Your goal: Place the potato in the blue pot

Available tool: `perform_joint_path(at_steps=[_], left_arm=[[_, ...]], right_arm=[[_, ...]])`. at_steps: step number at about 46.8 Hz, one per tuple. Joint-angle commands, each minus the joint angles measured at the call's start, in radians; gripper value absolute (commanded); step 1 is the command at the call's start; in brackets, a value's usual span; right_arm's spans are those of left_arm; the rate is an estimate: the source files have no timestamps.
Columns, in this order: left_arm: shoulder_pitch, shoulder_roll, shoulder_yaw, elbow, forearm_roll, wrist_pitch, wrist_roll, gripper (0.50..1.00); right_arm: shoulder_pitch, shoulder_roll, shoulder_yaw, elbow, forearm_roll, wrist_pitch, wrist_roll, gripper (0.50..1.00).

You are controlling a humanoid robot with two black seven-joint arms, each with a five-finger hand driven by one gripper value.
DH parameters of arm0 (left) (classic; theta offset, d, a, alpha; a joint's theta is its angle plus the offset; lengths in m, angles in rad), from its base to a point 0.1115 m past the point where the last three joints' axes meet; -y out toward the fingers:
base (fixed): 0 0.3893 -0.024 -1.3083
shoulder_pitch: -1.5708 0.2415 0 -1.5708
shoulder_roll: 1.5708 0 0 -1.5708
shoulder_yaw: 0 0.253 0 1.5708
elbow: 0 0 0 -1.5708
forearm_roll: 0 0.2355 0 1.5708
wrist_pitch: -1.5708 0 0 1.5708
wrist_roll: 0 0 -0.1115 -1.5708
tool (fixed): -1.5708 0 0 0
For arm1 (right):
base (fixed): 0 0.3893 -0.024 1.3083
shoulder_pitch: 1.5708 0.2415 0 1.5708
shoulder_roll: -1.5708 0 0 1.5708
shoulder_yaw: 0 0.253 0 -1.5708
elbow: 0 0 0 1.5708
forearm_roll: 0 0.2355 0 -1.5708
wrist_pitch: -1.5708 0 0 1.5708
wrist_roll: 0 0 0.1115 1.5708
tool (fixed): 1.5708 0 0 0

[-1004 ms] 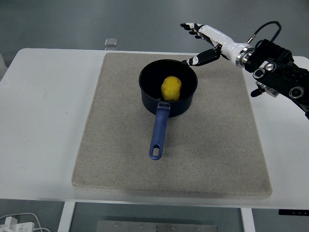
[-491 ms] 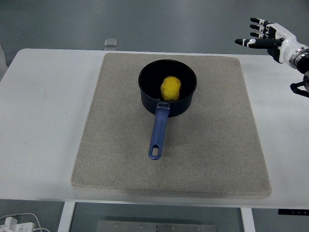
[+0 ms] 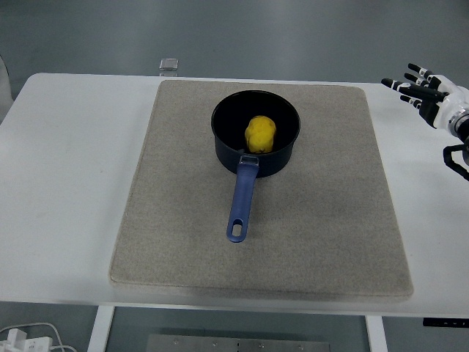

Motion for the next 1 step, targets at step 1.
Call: perform_joint_path(at_steps=[1], left_arm=[[0.000,0.000,0.000,0.001,-0.001,0.000,0.000,1.000]], right_arm=[[0.000,0.004,0.001,0.000,0.000,-0.003,-0.001,0.964]])
